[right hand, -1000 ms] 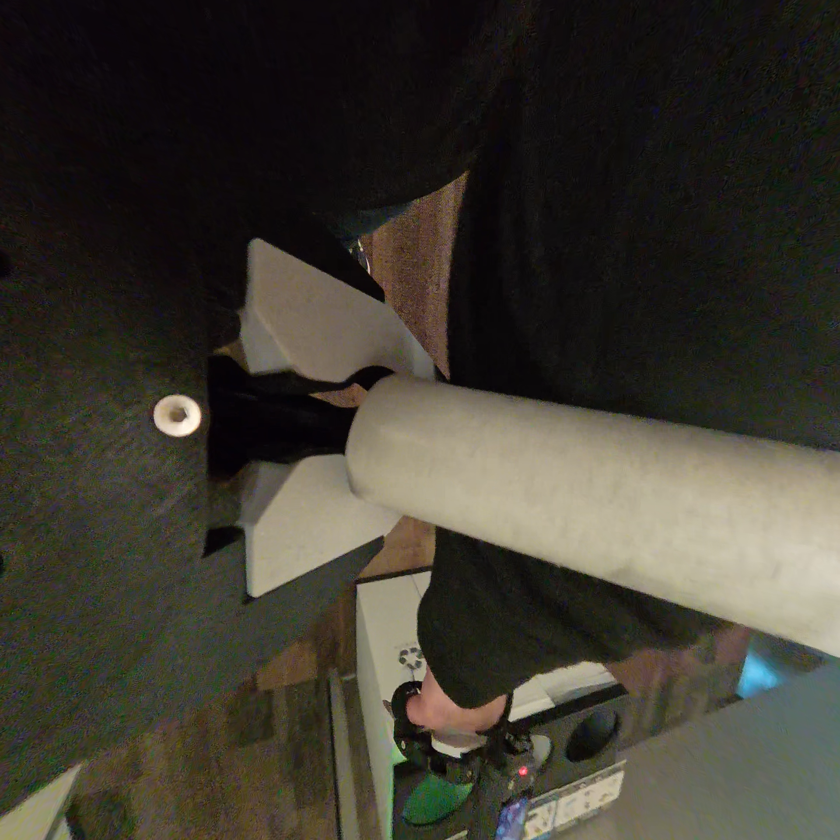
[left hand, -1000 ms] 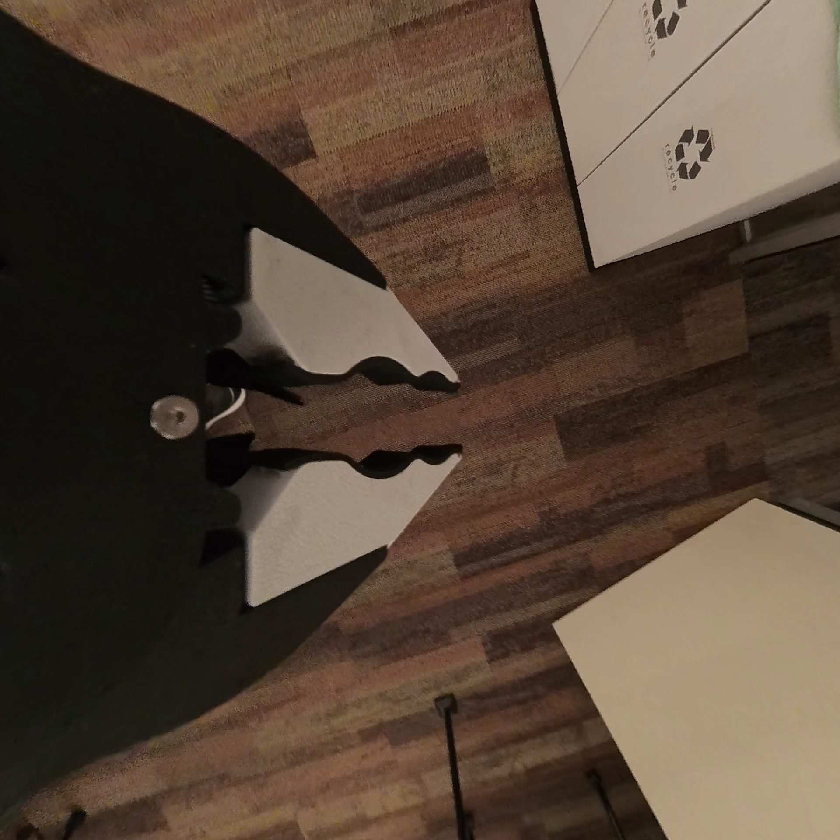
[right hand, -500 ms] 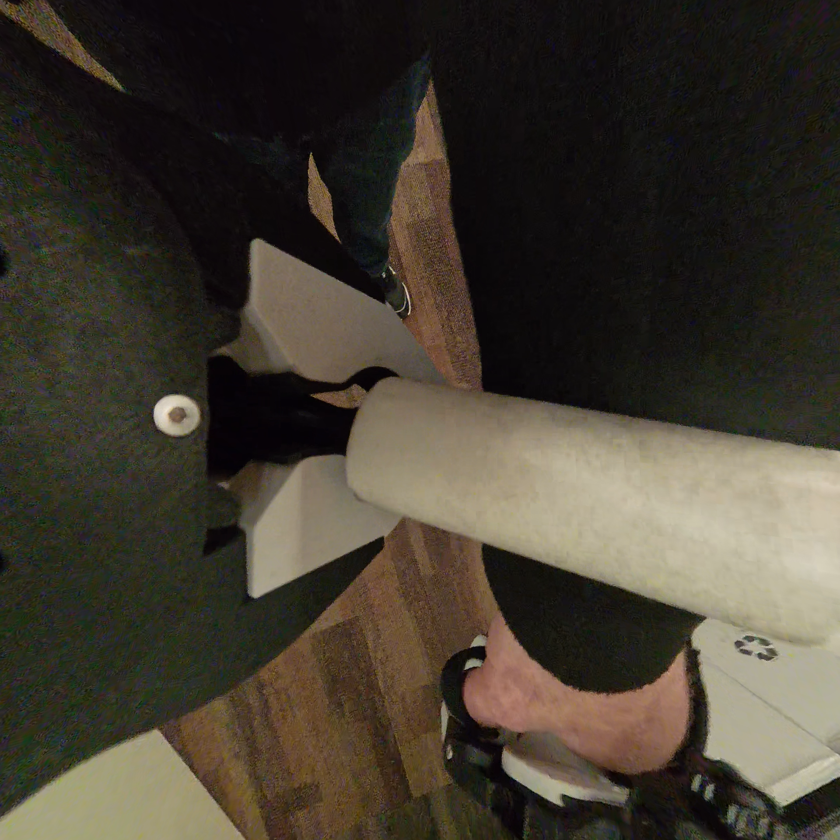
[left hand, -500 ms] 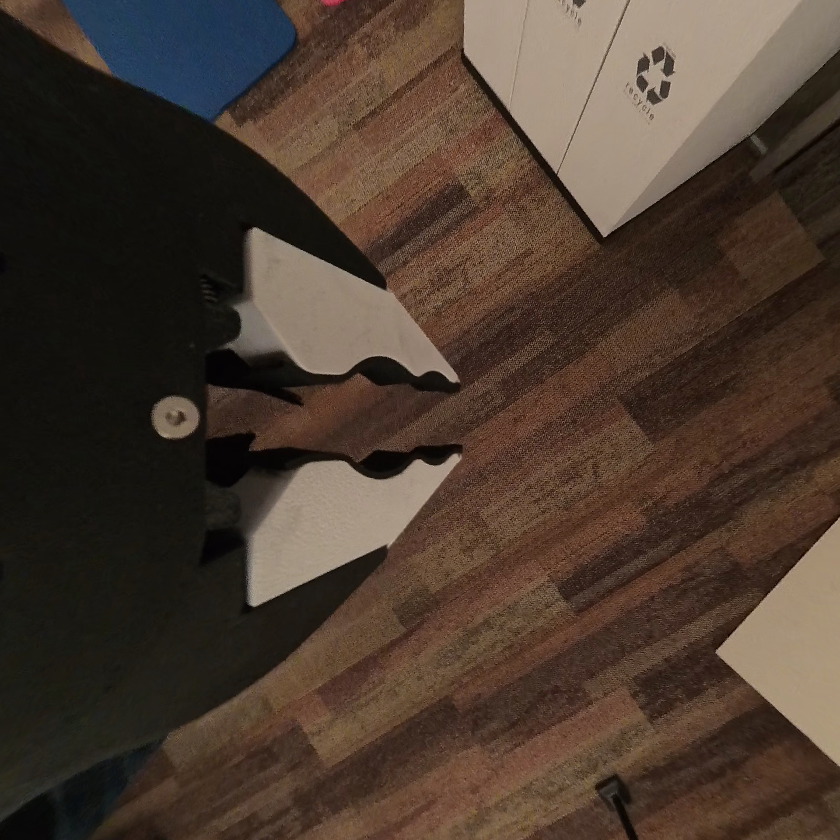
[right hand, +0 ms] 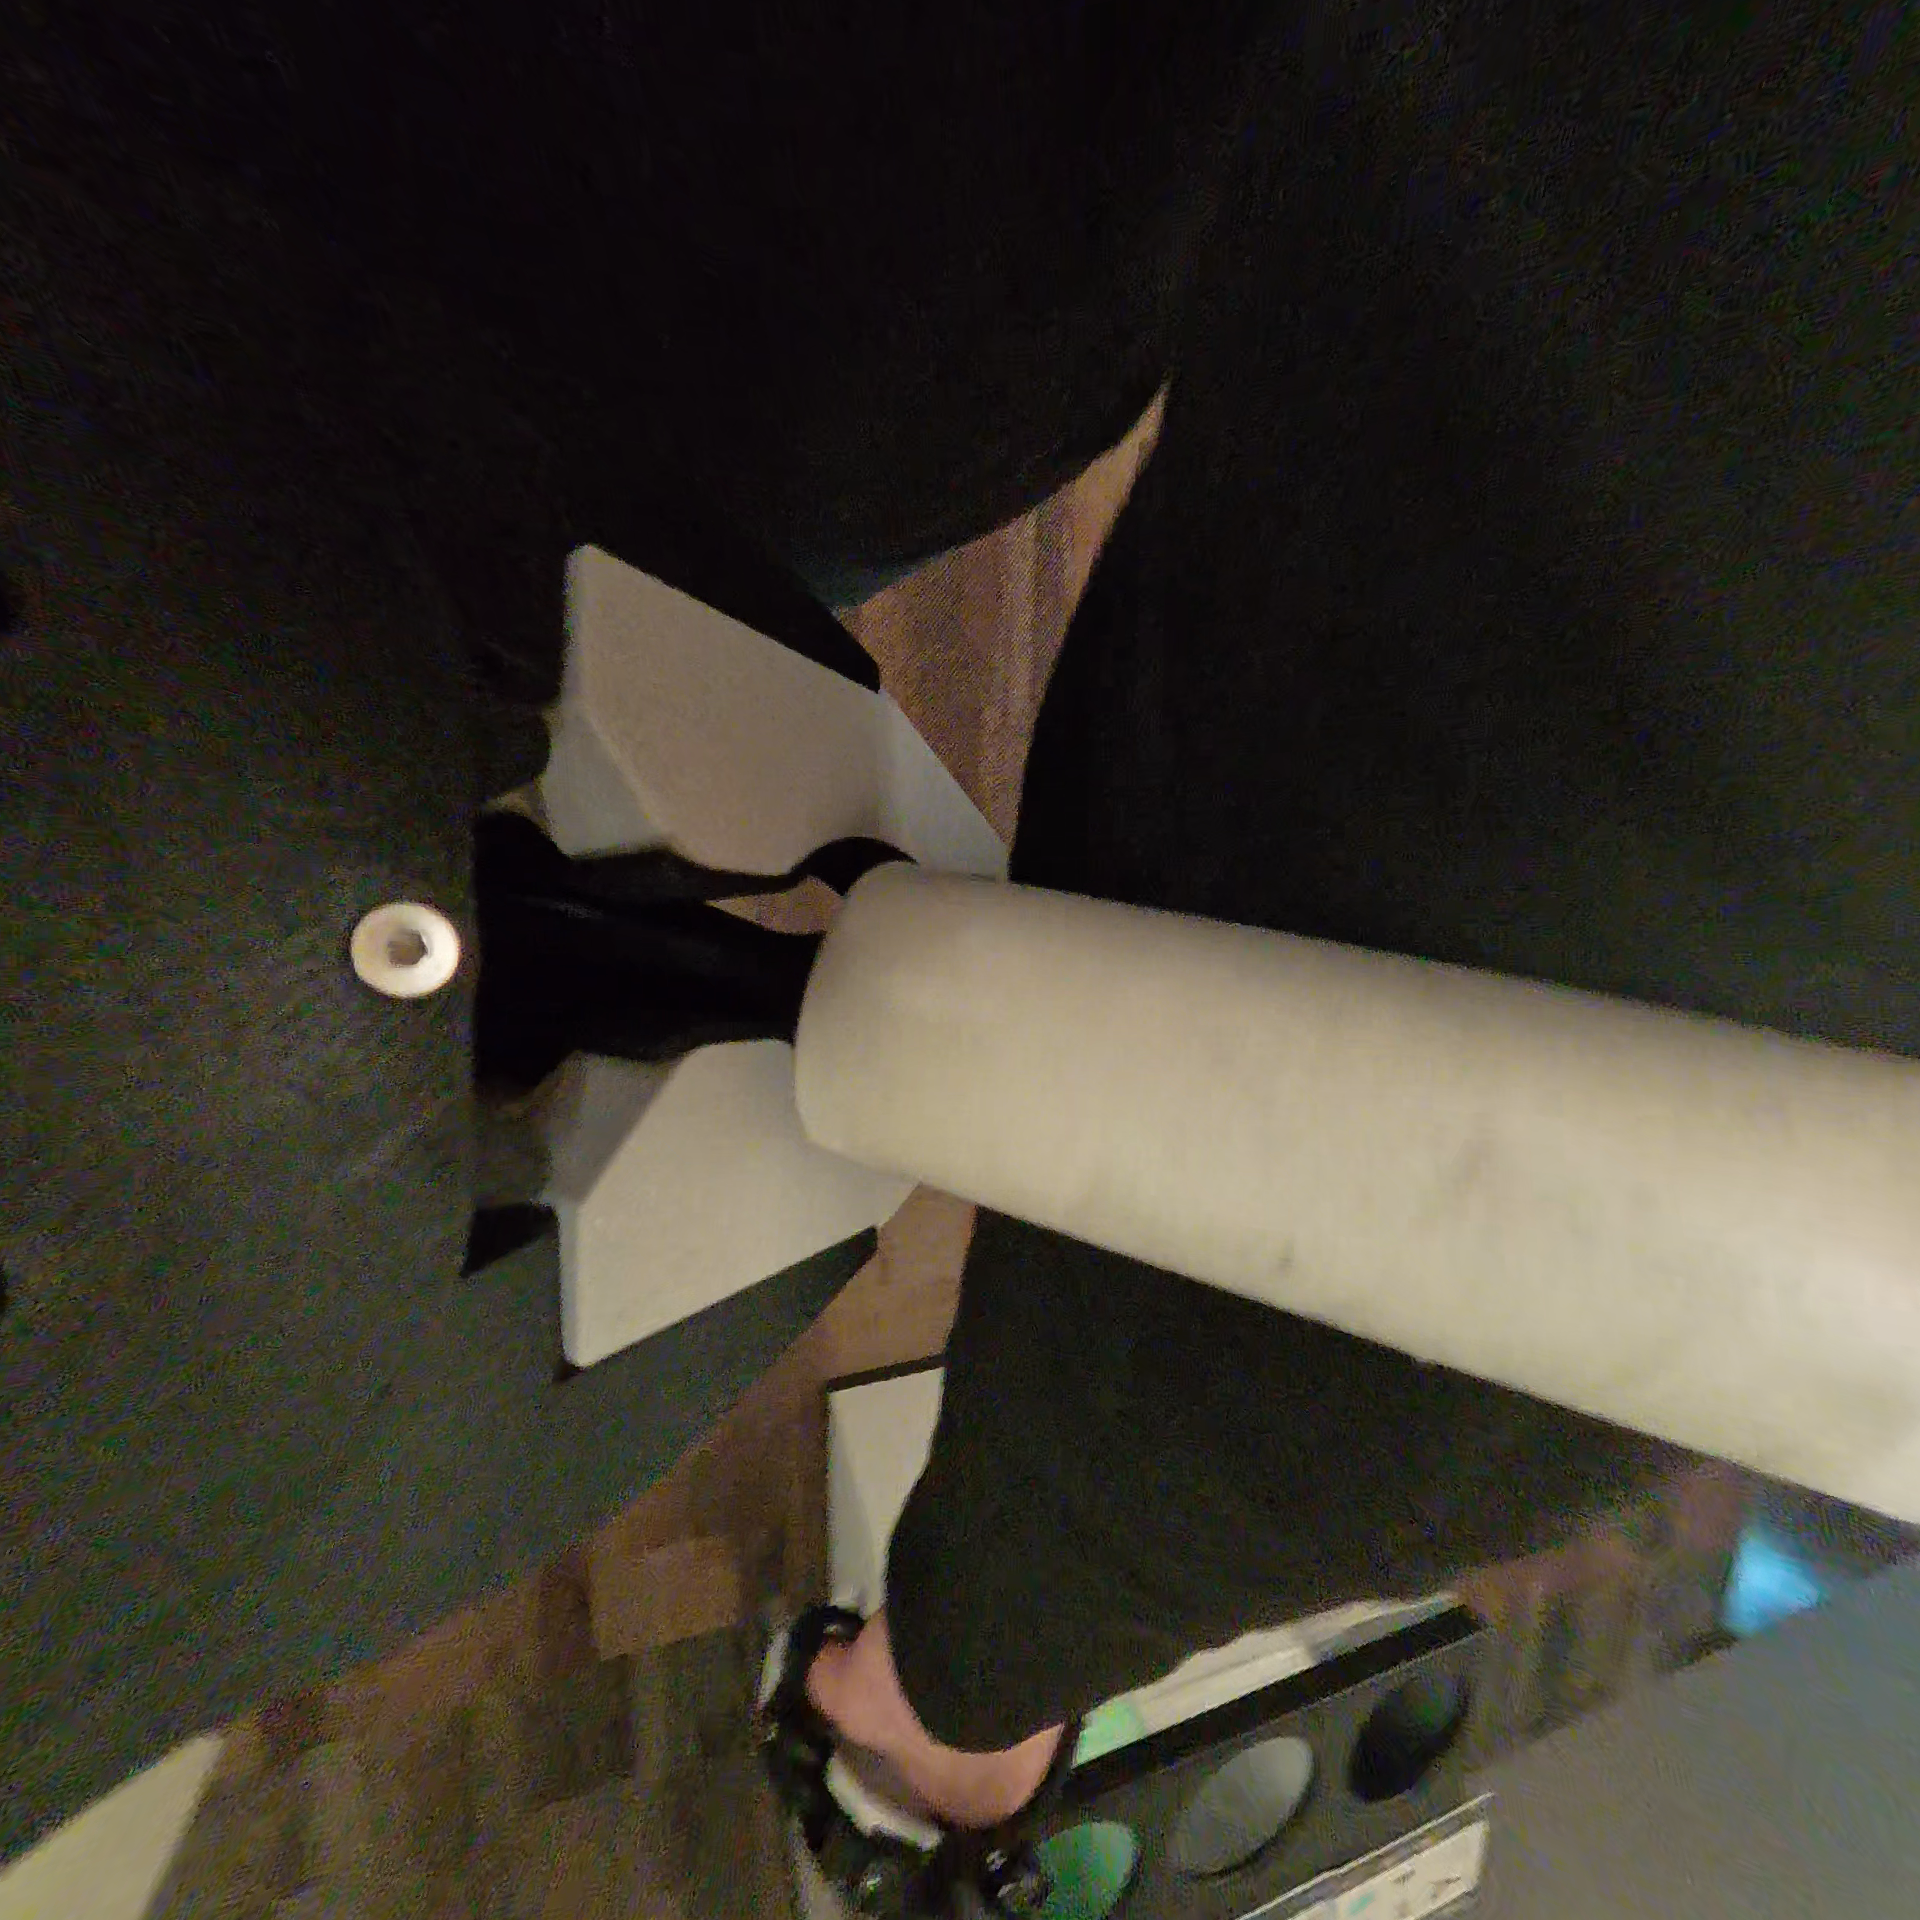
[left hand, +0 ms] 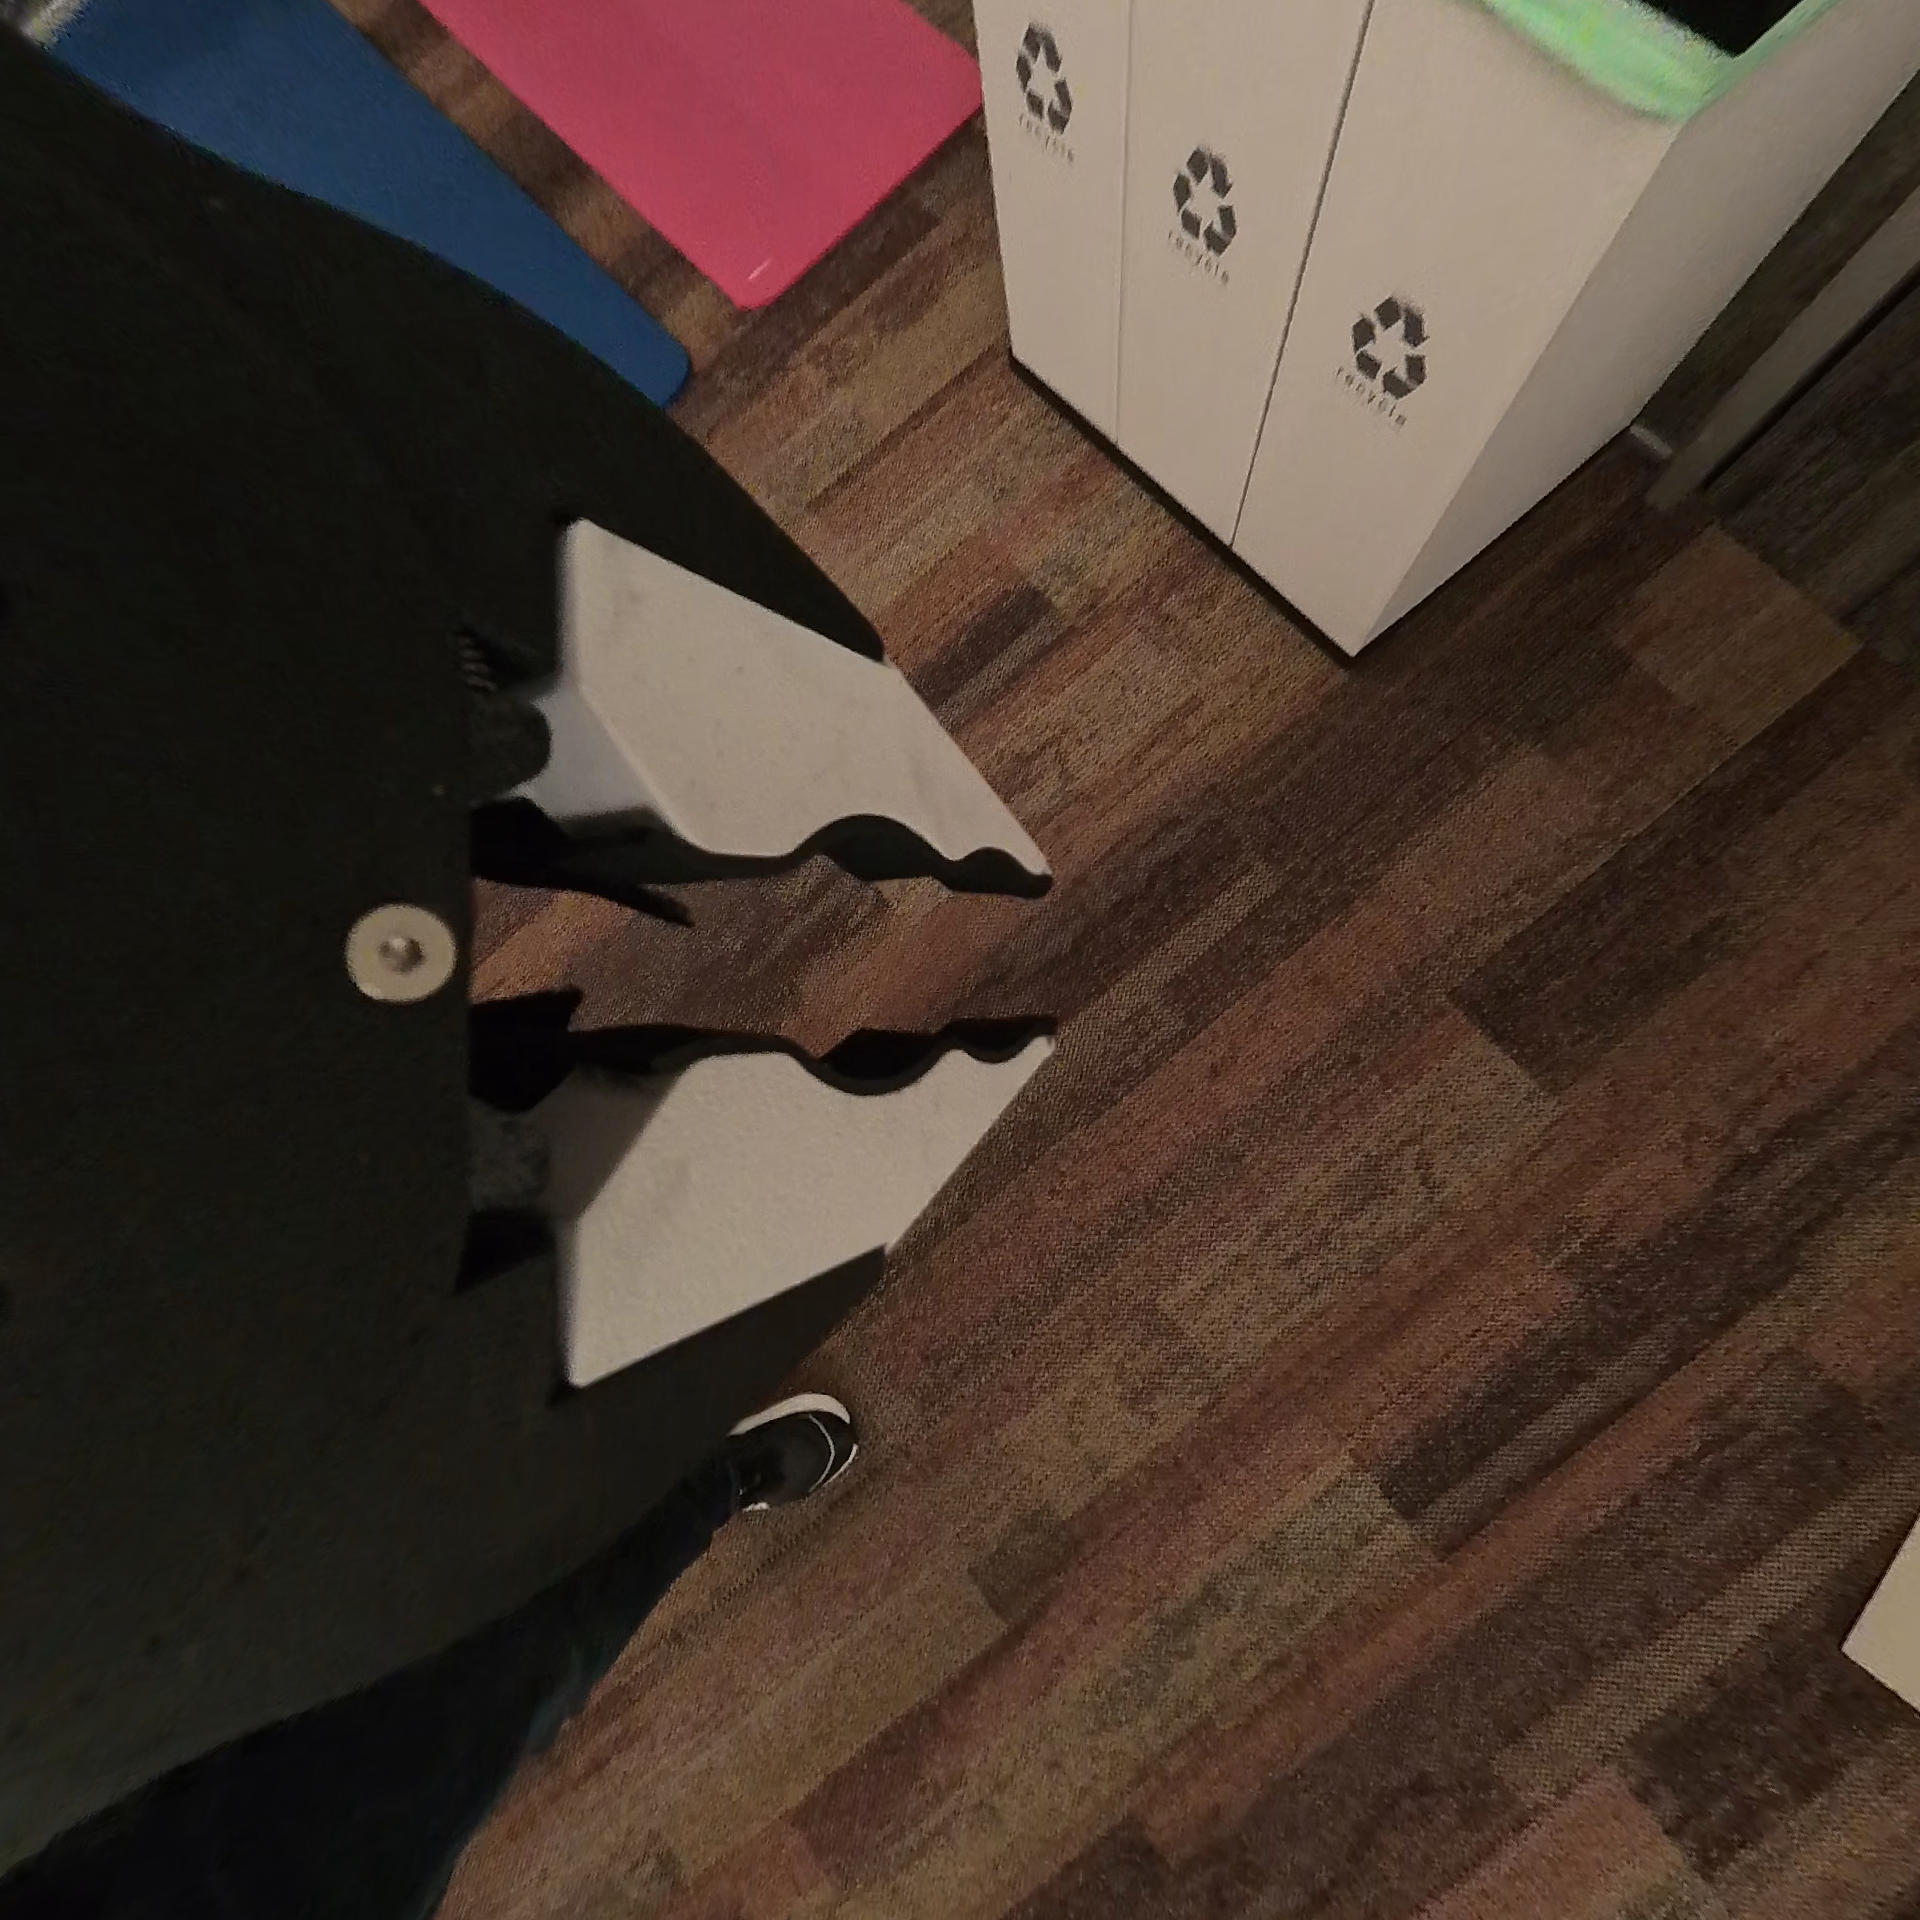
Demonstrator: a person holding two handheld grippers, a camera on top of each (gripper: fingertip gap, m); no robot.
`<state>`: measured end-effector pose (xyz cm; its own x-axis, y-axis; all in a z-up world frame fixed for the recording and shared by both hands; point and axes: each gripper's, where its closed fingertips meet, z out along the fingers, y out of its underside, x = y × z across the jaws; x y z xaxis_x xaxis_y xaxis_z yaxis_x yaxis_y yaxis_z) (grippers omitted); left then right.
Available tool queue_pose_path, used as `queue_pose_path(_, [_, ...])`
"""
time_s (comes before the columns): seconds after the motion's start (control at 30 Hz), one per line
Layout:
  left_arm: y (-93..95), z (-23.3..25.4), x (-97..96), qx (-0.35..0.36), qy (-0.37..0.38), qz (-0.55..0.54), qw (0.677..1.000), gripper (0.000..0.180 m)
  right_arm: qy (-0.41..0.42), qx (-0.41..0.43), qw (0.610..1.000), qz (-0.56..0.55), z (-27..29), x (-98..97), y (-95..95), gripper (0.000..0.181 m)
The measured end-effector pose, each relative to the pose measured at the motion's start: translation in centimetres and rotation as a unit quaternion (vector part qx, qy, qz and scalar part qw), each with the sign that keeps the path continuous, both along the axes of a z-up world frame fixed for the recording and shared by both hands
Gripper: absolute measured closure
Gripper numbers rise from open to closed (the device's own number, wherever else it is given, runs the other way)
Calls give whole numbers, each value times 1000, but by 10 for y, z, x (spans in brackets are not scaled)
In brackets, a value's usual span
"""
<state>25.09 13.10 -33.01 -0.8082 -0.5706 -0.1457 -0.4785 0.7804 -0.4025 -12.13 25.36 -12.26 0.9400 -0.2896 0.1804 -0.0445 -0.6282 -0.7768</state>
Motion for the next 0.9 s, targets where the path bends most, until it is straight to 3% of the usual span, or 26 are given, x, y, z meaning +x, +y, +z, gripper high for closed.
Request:
queue_pose_path(0.13, [-7, 7, 5, -18, 2, 13, 1000, 158, -24, 3, 1000, -4, 13, -6, -5, 168])
queue_pose_path(0.3, [-34, 3, -11, -23, 6, -9, 1000, 158, 70, 36, 995, -54, -42, 64, -21, 169])
queue_pose_path(0.4, [-42, -8, -24, -7, 9, -25, 1000, 159, 75, -9, 989, -124, -90, 124, -53, 169])
queue_pose_path(0.47, [-44, -18, -33, 20, 6, -45, 999, 158, 129, -5, 980, -149, -120, 147, -68, 169])
queue_pose_path(0.6, [-36, -35, -43, 112, -22, -109, 987, 159, 160, -32, 971, -174, -152, 165, -91, 169])
queue_pose_path(0.9, [-13, -55, -50, 237, -46, -214, 946, 158, 99, -24, 995, 14, -39, 32, -24, 168])
